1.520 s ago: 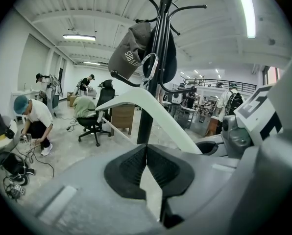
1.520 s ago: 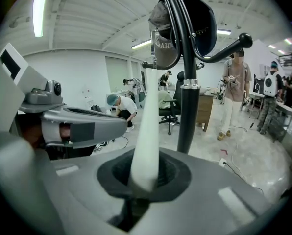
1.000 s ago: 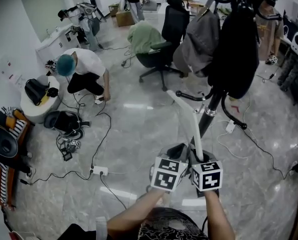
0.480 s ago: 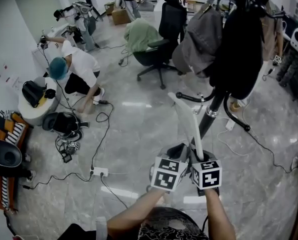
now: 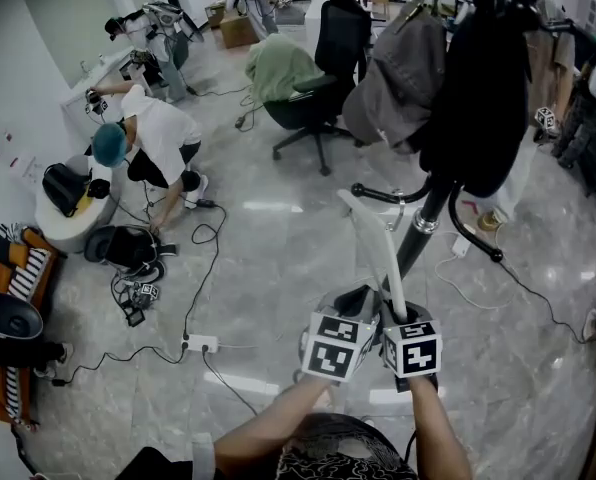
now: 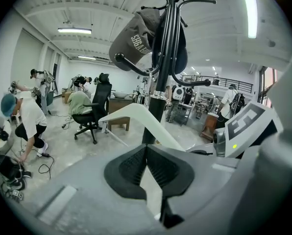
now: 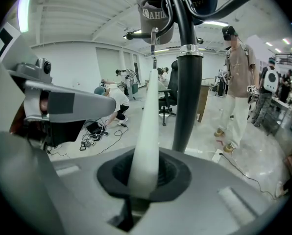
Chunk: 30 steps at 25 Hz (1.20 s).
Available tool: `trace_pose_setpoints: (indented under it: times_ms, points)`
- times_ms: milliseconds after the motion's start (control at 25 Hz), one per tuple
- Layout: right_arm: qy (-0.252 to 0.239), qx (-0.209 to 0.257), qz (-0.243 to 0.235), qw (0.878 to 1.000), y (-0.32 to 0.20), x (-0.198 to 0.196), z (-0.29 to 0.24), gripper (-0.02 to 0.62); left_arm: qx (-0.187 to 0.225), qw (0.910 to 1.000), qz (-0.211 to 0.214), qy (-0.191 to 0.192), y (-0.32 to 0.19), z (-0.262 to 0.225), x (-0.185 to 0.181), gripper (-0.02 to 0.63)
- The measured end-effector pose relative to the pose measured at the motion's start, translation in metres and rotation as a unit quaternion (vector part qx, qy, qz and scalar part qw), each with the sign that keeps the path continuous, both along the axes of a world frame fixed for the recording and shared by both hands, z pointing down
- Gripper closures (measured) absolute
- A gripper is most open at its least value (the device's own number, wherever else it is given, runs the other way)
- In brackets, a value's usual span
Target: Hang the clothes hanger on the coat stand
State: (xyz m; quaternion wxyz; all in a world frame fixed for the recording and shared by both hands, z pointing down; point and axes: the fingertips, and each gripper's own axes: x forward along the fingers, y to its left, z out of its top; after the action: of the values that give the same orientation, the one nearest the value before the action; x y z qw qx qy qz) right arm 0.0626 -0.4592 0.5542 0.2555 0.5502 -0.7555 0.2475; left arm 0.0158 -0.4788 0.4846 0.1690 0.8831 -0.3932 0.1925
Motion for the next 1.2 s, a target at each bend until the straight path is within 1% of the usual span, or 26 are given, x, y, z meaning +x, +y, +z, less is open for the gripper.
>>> trace_pose_setpoints:
  times_ms: [600,760,920,1040,1200]
  points:
    - [-0.004,-0.003,-0.005,1.0,-0.001,0.0,0.007,0.563,-0.003,1.0,-0.006,-0.004,0.002,0.005,0.0,0.6]
    - [-0.015,-0.005,-0.006,1.0,0.003,-0.003,0.004,0.56,-0.002,1.0,-0.008,-0.004,0.005,0.003,0.0,0.6]
    - [-0.022,0.004,-0.004,1.0,0.005,-0.002,0.0,0.536,0.0,0.9999,-0.011,-0.004,0.008,0.002,0.002,0.6]
    - [-0.028,0.009,-0.01,1.0,0.008,-0.005,-0.002,0.523,0.001,0.9999,-0.014,-0.004,0.012,0.001,0.002,0.6]
    - [-0.03,0.016,-0.016,0.999,0.014,-0.007,-0.008,0.491,0.003,0.9998,-0.019,-0.004,0.019,-0.002,0.0,0.6]
